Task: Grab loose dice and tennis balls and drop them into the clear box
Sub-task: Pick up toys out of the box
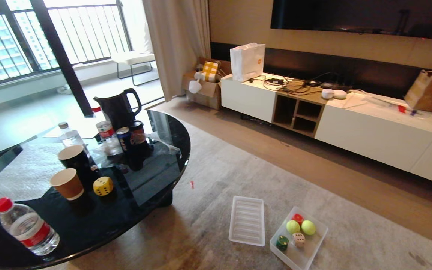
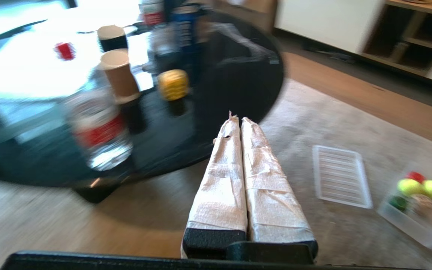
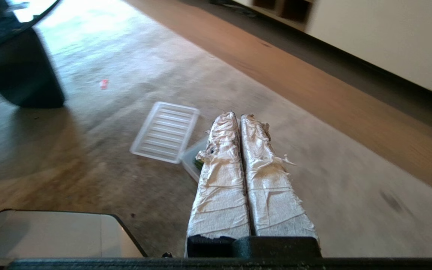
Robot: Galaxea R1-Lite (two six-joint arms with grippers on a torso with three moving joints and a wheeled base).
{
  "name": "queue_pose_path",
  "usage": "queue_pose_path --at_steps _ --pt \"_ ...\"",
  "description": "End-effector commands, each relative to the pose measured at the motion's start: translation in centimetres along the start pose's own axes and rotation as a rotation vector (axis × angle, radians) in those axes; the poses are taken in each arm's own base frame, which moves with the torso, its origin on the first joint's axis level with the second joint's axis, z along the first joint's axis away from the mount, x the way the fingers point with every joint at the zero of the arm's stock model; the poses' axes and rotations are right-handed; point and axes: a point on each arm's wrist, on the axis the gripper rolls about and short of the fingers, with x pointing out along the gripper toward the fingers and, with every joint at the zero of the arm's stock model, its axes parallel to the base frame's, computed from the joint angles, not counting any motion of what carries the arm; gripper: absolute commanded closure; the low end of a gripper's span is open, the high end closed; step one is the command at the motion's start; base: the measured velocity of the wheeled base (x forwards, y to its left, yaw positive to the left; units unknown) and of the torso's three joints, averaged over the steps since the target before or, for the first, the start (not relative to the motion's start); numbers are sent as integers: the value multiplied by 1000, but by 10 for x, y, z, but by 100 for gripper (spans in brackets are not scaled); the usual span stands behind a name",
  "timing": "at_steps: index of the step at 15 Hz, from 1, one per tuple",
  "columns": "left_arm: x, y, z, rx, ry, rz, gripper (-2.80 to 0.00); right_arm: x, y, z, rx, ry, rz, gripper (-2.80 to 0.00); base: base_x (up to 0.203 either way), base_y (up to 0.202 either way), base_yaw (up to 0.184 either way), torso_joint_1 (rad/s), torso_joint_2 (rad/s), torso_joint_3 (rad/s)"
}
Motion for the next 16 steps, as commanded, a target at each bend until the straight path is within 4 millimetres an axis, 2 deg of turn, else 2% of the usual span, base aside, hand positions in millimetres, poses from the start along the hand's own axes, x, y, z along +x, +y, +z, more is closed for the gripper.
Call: queue_pose_path --at_steps 1,16 --pt "0 0 0 -1 0 0 0 0 0 0 0 3 1 0 0 -5 164 1 10 4" --pt "0 0 0 -1 0 0 0 0 0 0 0 3 1 0 0 -9 165 3 1 4"
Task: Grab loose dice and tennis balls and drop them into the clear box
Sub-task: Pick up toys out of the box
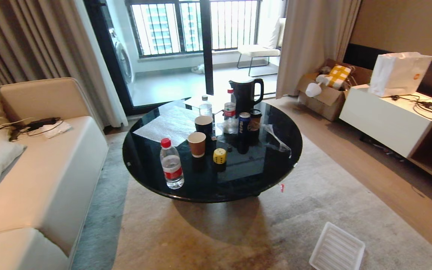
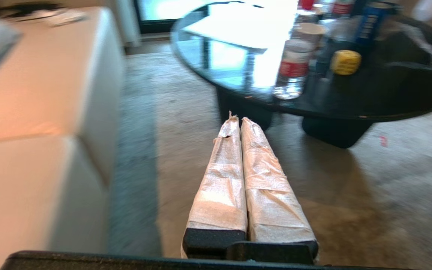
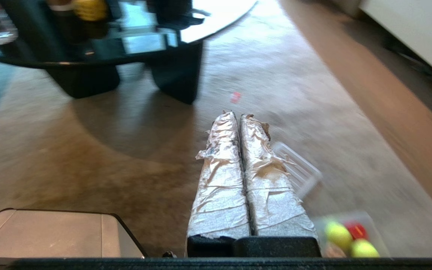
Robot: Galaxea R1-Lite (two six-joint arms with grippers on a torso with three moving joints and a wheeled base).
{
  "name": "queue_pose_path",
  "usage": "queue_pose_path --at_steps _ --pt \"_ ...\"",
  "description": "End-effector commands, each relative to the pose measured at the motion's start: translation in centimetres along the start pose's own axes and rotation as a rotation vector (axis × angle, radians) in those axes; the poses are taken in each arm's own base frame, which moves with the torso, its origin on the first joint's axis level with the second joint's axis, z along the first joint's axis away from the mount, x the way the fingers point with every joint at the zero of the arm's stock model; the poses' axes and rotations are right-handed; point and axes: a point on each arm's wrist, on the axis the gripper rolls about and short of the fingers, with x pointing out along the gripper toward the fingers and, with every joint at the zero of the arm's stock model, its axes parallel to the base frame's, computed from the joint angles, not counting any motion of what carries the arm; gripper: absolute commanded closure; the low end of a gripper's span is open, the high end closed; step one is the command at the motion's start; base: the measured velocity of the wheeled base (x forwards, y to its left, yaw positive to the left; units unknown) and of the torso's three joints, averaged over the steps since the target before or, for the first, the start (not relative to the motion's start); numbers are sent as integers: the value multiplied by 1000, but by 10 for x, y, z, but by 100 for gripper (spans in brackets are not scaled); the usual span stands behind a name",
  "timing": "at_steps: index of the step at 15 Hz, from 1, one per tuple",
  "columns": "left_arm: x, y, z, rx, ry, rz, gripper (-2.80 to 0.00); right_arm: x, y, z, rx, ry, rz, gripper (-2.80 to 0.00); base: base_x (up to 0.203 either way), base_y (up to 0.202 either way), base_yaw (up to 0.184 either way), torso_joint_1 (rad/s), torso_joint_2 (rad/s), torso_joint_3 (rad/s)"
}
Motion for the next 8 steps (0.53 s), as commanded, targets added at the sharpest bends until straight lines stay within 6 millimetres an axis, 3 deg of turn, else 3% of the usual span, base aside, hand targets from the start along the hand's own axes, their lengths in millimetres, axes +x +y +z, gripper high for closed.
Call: queue_pose_path --at_steps 1,5,8 --pt "0 0 0 0 0 1 0 0 0 0 -1 3 1 0 -3 -11 164 2 11 7" --pt "0 0 0 0 0 1 0 0 0 0 -1 3 2 0 0 -6 137 6 2 3" --pt "0 0 0 0 0 1 0 0 0 0 -1 3 2 0 0 0 0 0 0 0"
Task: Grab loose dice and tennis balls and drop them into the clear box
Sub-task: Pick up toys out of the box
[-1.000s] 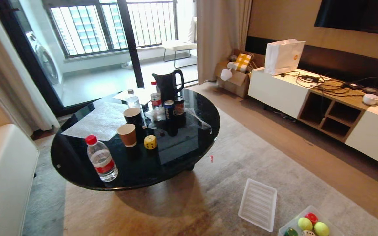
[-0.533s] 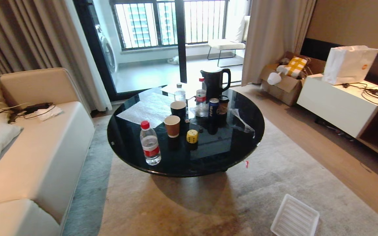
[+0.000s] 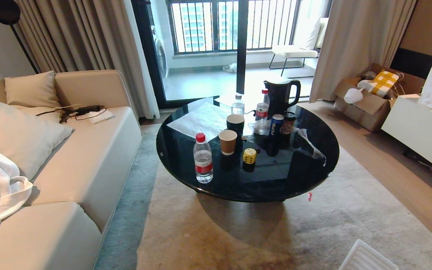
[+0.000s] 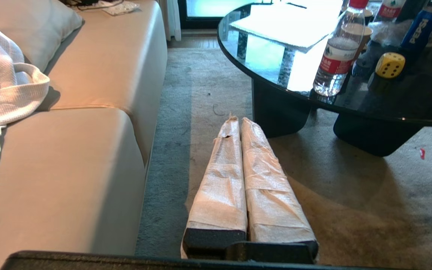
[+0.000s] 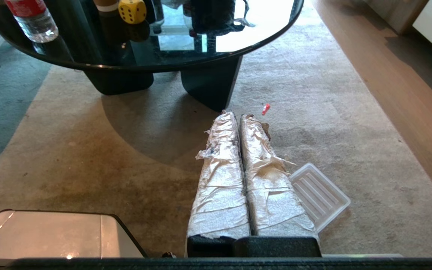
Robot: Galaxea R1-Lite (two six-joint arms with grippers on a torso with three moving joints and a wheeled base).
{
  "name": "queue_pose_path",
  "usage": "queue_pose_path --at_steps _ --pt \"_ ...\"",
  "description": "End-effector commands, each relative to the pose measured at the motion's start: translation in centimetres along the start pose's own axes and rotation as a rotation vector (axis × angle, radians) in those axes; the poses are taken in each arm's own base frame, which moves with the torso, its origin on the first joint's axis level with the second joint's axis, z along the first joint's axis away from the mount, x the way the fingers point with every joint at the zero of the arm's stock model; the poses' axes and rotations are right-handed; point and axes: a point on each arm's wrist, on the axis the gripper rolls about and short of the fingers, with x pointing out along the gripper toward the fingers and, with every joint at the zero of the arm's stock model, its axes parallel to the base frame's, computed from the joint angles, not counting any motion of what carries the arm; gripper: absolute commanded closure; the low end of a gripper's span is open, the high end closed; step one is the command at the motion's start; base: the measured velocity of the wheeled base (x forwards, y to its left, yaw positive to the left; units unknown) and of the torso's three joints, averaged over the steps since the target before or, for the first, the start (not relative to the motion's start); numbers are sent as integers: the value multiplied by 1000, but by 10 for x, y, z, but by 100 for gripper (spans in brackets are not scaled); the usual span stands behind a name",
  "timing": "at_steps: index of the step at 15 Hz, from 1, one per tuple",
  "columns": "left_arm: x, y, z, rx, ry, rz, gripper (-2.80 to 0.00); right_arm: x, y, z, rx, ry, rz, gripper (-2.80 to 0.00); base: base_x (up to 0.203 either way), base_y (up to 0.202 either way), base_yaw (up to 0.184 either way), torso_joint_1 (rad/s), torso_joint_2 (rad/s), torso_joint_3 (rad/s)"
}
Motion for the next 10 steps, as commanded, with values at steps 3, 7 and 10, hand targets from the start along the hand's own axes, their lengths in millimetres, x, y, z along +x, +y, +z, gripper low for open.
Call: queue_pose_path --at_steps 3,7,10 --pt "0 0 0 0 0 1 0 0 0 0 -1 3 1 0 0 0 0 0 0 0" --pt "0 0 0 0 0 1 0 0 0 0 -1 3 1 0 0 0 0 0 0 0" --pt "0 0 0 -1 2 1 0 0 0 0 -1 3 1 0 158 0 -1 2 3 1"
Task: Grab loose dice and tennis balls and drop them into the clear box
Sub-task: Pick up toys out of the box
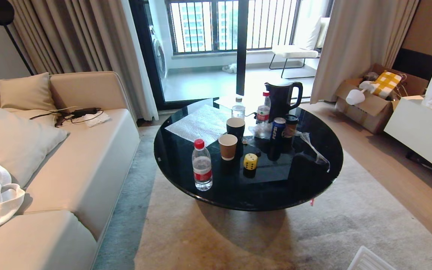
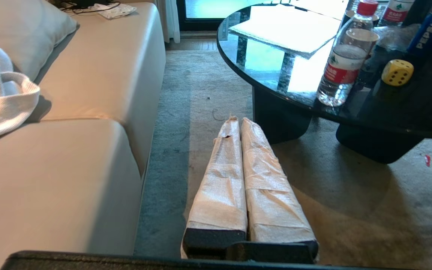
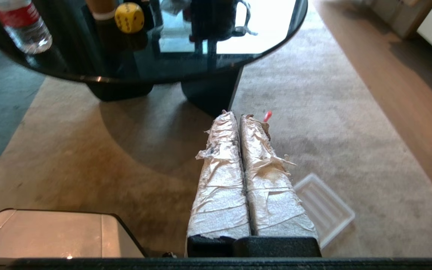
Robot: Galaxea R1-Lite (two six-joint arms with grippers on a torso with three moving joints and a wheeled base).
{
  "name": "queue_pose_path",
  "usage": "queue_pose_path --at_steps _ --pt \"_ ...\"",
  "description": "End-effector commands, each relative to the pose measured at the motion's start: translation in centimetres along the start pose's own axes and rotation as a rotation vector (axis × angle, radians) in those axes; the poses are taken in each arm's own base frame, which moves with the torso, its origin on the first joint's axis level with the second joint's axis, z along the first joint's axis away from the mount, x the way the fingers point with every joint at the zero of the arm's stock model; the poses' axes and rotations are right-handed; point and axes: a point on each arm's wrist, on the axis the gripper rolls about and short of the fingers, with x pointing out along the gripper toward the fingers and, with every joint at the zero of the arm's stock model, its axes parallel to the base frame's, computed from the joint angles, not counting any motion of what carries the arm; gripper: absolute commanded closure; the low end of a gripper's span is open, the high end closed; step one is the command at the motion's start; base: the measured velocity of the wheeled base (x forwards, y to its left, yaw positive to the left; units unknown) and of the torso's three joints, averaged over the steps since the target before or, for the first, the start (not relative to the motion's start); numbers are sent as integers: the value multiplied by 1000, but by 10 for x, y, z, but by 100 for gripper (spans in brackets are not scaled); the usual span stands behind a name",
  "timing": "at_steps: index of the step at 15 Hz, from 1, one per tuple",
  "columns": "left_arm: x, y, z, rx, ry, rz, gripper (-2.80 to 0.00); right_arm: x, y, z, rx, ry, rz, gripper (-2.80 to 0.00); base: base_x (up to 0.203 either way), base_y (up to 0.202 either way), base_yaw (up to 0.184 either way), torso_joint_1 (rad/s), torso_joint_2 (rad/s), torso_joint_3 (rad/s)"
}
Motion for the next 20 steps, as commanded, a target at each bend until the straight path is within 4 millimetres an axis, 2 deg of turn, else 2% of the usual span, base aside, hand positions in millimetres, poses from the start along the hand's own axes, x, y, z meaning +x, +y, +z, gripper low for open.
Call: queue_pose_path --at_steps 1,15,20 --pt "0 0 0 -2 2 1 0 0 0 0 0 3 1 0 186 0 -2 2 3 1" --pt "0 0 0 -2 2 1 0 0 0 0 0 3 1 0 182 0 0 2 3 1" --pt "0 0 0 -2 2 1 0 0 0 0 0 3 1 0 11 0 1 2 1 0"
